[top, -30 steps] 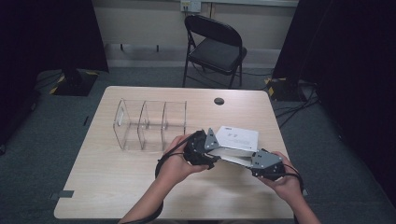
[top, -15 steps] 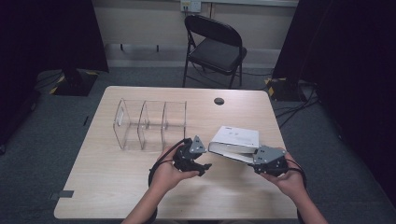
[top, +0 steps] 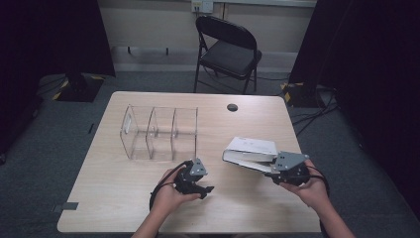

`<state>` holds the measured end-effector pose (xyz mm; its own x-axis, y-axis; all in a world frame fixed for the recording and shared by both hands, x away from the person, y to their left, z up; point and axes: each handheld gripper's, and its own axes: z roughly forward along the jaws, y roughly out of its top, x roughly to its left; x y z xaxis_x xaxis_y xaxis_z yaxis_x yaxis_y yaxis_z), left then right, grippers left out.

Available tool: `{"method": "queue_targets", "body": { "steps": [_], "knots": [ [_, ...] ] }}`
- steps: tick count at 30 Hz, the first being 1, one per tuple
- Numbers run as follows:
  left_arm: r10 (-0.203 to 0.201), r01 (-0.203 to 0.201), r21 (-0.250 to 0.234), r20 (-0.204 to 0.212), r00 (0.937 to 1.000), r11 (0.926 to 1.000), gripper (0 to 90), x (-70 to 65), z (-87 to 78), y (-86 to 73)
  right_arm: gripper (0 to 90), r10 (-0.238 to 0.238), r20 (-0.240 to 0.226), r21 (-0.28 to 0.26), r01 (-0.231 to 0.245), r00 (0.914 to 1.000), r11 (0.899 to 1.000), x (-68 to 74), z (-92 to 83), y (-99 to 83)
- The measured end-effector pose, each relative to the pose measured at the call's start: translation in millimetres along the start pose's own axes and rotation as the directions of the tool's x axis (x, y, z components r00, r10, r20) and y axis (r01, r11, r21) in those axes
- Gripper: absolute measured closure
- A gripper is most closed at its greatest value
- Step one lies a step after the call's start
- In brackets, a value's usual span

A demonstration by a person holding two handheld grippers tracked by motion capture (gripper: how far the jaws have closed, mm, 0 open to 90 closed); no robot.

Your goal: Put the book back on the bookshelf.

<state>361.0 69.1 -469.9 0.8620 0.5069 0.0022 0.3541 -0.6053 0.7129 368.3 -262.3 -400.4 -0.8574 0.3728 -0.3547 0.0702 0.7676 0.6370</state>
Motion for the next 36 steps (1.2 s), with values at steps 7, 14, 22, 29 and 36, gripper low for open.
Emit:
{"method": "queue_targets", "body": {
  "steps": [7,14,22,29,36],
  "knots": [
    [0.0,0.001,0.023,-0.004,1.0,0.9997,36.9,2.7,-1.0,-11.4,58.5,0.021,-0.027,-0.001,-0.021,0.9994,1.0,-3.5,-3.3,2.0],
    [-0.005,0.005,0.013,0.009,0.9999,0.9999,36.4,2.8,0.9,-18.8,61.0,0.057,-0.068,-0.018,-0.058,0.9961,0.998,-10.3,-10.3,7.0],
    [-0.003,0.003,0.017,0.003,1.0,0.9999,35.7,1.6,-1.6,-25.1,63.7,0.064,-0.082,0.002,-0.064,0.9946,0.998,-16.3,-13.9,13.6],
    [-0.01,0.01,0.01,-0.006,0.9999,0.9999,33.1,6.6,0.6,-31.5,68.2,0.065,-0.096,0.034,-0.062,0.9933,0.998,-24.1,-19.7,23.8],
    [-0.003,0.004,-0.026,0.012,0.9999,0.9997,27.7,8.8,1.8,-36.6,70.2,0.047,-0.104,0.057,-0.041,0.9934,0.998,-29.8,-21.3,29.9]
  ]
}}
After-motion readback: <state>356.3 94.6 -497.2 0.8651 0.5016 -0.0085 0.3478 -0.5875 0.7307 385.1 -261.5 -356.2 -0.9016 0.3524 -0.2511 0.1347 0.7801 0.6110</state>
